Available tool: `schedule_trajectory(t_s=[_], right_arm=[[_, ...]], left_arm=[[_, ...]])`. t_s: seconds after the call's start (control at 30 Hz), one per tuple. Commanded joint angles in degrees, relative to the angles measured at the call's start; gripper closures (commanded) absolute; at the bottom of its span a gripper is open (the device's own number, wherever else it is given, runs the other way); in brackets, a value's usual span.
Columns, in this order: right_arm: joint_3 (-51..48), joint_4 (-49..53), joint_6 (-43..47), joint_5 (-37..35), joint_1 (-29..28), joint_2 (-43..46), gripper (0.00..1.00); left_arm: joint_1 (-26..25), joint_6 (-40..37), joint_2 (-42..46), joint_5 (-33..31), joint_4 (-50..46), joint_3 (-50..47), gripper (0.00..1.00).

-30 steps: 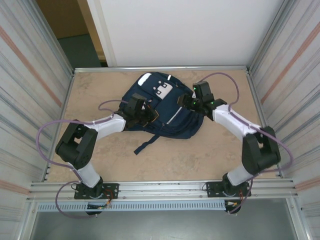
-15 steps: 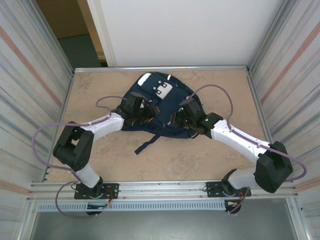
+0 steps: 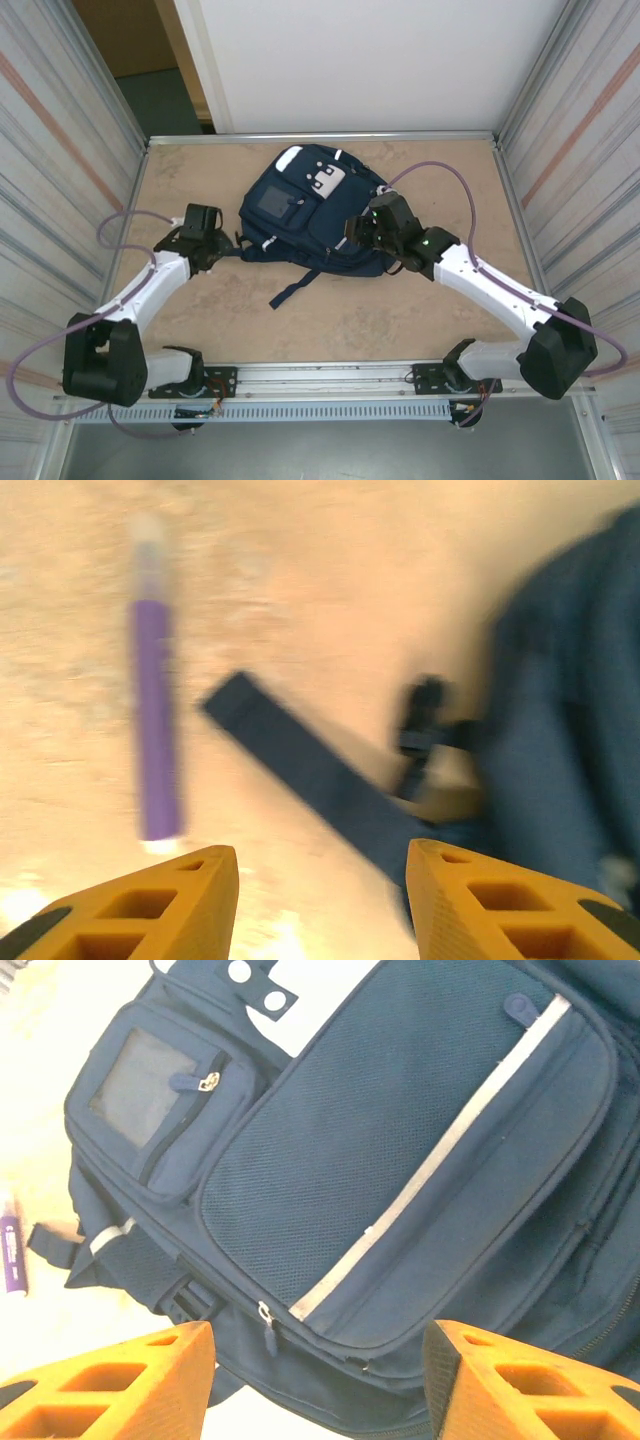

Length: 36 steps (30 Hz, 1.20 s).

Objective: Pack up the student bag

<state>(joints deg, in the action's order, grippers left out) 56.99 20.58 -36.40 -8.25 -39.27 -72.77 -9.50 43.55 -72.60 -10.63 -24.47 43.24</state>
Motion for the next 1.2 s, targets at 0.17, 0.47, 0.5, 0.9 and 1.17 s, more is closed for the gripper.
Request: schedule_trajectory(t_s=[0.17, 0.47, 0.5, 0.9, 1.17], right_arm=[[2.83, -0.88, 3.06, 5.31, 1.1, -2.89, 0.43], [2.58, -0.9, 2.12, 6.43, 1.74, -2.62, 0.43], [2.55, -0.92, 2.13, 6.48, 1.75, -2.56, 0.43], [5.81, -1.02, -2.21, 14.91, 3.86, -8.89, 0.42], [11.14, -5.2, -6.86, 29.44, 6.74, -15.99, 0.41]], left_arm=[[3.63, -0.42, -7.71, -5.67, 1.74, -1.57, 0.57], [6.16, 1.28, -17.49, 1.74, 4.45, -1.61, 0.67], [6.16, 1.45, -17.28, 2.07, 5.72, -2.82, 0.7], [5.66, -1.1, -3.44, 14.04, 2.13, -4.27, 0.8], [-6.21, -10.48, 6.54, 28.77, 12.34, -0.68, 0.85]])
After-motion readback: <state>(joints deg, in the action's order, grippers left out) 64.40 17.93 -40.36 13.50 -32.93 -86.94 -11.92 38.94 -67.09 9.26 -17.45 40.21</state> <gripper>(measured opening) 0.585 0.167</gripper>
